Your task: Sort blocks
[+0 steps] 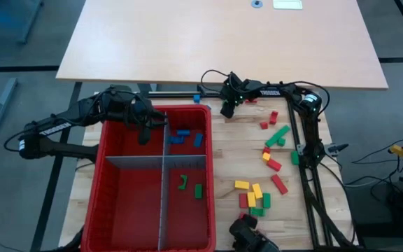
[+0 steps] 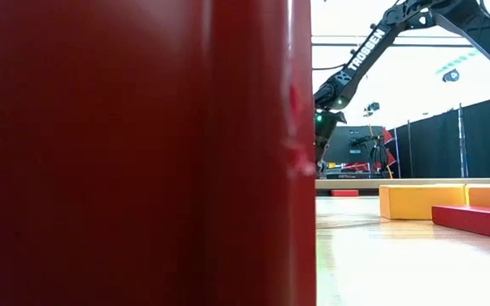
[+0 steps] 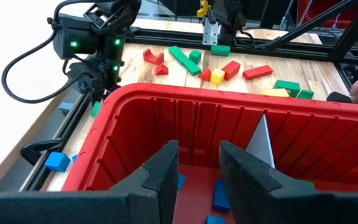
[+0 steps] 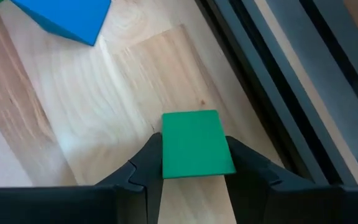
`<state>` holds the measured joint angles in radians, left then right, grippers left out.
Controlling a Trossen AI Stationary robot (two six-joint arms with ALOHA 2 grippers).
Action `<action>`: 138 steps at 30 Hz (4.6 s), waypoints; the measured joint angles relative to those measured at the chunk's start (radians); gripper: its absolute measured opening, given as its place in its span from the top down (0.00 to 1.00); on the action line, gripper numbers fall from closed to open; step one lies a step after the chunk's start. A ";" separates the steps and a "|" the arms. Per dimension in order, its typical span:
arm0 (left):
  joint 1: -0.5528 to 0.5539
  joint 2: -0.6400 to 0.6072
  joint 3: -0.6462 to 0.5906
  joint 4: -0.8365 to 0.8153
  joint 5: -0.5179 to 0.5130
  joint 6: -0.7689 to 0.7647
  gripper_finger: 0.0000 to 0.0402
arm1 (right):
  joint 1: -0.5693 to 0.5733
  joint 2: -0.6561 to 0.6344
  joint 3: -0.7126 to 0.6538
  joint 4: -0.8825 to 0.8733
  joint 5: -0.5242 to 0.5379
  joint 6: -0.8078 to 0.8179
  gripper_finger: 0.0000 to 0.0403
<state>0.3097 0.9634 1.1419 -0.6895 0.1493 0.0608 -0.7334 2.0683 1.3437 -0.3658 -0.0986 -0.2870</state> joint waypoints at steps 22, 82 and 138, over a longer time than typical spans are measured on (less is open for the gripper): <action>0.000 0.000 0.000 -0.002 0.000 0.000 0.74 | 0.225 -0.341 -0.028 -0.407 0.069 0.188 0.71; -0.001 0.000 0.000 -0.033 0.001 -0.048 0.74 | 0.923 -0.523 0.010 -0.171 0.192 0.469 0.41; -0.001 0.000 -0.064 0.001 0.001 -0.018 0.74 | 0.342 -0.812 -0.567 -0.838 0.295 1.177 0.45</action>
<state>0.3084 0.9638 1.0782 -0.6888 0.1501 0.0429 -0.3916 1.2564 0.7772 -1.2043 0.1964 0.8904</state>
